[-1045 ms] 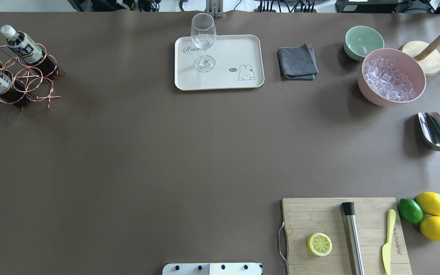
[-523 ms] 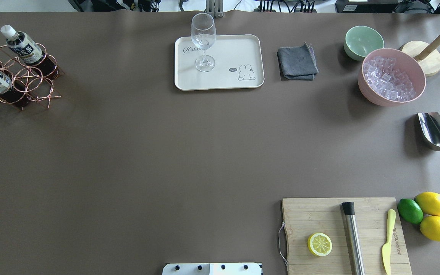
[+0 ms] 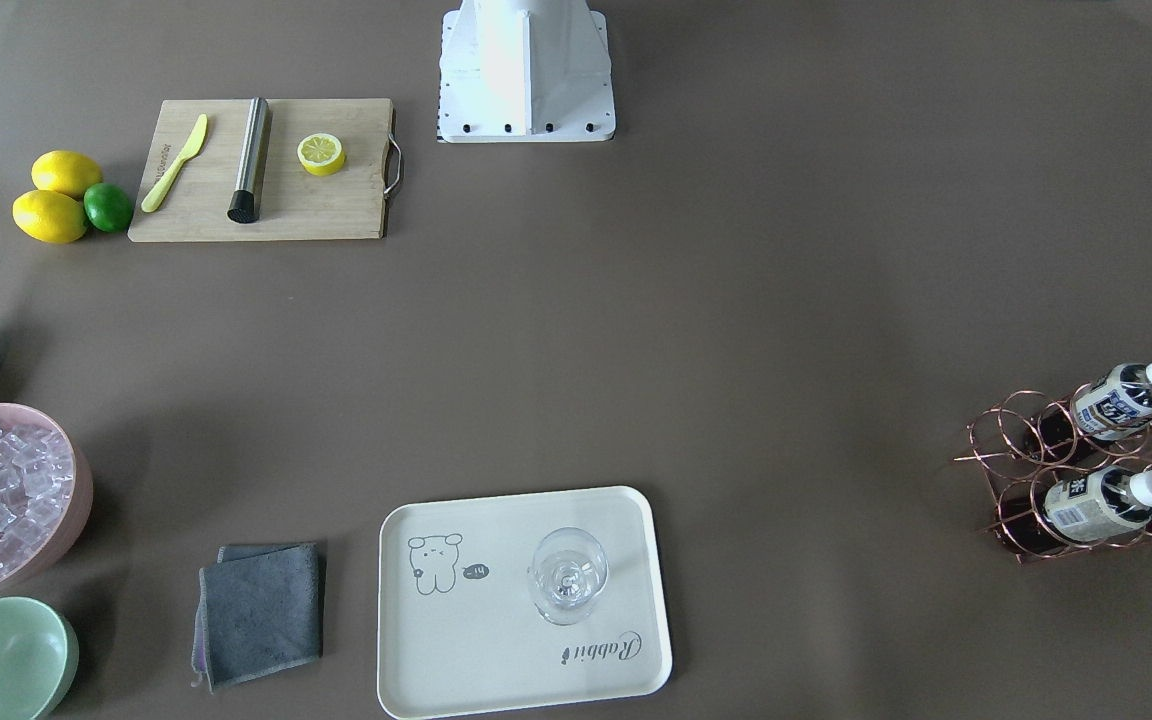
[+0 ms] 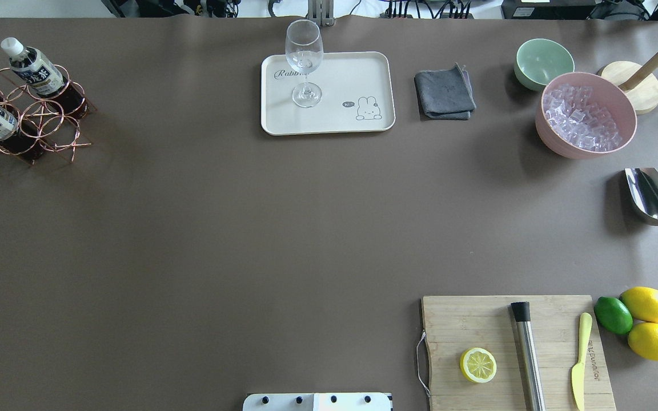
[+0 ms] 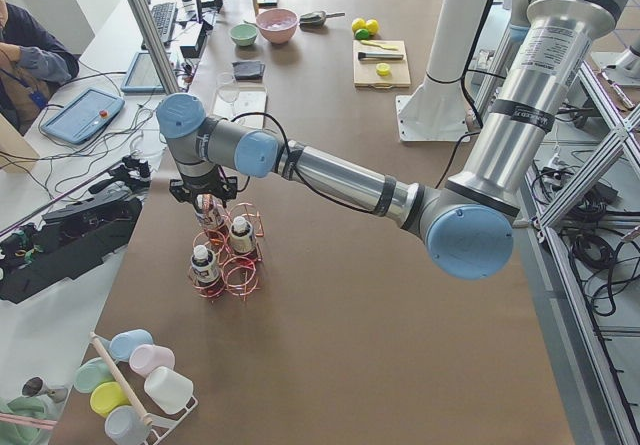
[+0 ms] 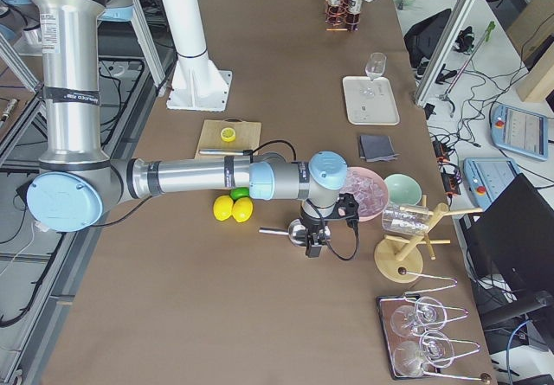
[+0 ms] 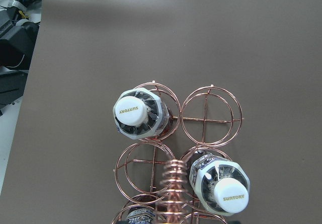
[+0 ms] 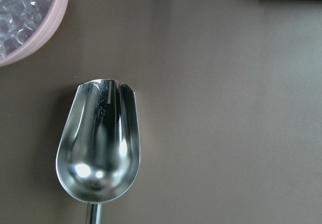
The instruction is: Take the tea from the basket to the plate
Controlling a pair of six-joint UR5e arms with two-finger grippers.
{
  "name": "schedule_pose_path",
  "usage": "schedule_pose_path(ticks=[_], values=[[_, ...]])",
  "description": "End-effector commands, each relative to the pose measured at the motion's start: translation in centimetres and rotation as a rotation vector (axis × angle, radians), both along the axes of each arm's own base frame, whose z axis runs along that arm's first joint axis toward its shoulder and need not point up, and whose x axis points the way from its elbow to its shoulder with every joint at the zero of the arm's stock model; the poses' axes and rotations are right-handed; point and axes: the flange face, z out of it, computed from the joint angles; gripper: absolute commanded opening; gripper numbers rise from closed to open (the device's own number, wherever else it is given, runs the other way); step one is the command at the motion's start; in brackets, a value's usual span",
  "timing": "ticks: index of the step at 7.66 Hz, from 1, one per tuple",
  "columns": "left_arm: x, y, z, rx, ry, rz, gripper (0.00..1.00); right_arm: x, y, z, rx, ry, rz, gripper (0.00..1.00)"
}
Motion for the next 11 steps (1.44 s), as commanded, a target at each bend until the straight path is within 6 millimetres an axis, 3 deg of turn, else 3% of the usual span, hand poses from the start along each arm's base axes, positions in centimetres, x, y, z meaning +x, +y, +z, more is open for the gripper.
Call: schedule_pose_path(ticks=[1, 3, 6, 8, 11], values=[[-0.1, 0.0, 0.0, 0.003, 0.0, 0.0, 0.21, -0.1, 0.0, 0.0, 0.0, 0.001, -0.002, 1.0], [-0.1, 0.0, -0.2, 0.004, 0.001, 0.0, 0.02, -0.2, 0.0, 0.0, 0.0, 0.0, -0.004, 1.0], [-1.1, 0.4, -1.8, 0.017, 0.007, -0.017, 0.0, -0.1, 0.0, 0.0, 0.0, 0.001, -0.002, 1.0], [-1.2, 1.5, -4.9, 0.01, 0.007, -0.024, 0.0, -0.1, 0.0, -0.1, 0.001, 0.0, -0.002, 1.0], [-0.7, 4.9, -12.1, 0.024, 0.032, -0.072, 0.0, -0.2, 0.2, 0.0, -0.001, -0.008, -0.005, 1.0]])
